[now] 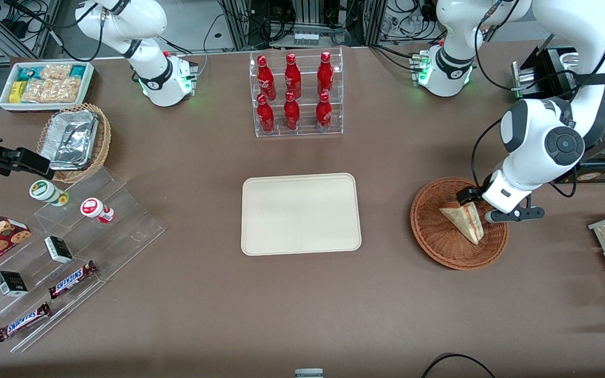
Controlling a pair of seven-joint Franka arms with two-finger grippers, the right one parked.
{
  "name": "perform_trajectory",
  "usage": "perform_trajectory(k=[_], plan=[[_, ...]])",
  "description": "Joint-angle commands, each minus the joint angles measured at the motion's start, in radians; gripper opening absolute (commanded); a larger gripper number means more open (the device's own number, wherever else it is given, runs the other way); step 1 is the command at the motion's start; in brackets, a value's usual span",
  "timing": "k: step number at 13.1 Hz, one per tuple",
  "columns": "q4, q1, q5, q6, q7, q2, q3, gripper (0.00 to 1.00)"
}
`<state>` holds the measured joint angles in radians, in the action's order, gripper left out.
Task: Place sandwich from basket to tray
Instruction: 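Lower the left gripper and close it on the wrapped sandwich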
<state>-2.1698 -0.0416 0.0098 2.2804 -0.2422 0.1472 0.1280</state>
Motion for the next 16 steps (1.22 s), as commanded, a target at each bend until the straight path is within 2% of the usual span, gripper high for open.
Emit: perform_trajectory(k=[1,4,7,16], plan=[[-0.007,-0.004,0.012,0.048,-0.193,0.015,0.005,1.0],[-0.007,-0.003,0.01,0.123,-0.469,0.045,0.007,1.0],[-0.007,-0.003,-0.005,0.129,-0.633,0.055,0.009,1.0],[-0.021,0.005,-0.004,0.134,-0.657,0.106,0.009,1.0]])
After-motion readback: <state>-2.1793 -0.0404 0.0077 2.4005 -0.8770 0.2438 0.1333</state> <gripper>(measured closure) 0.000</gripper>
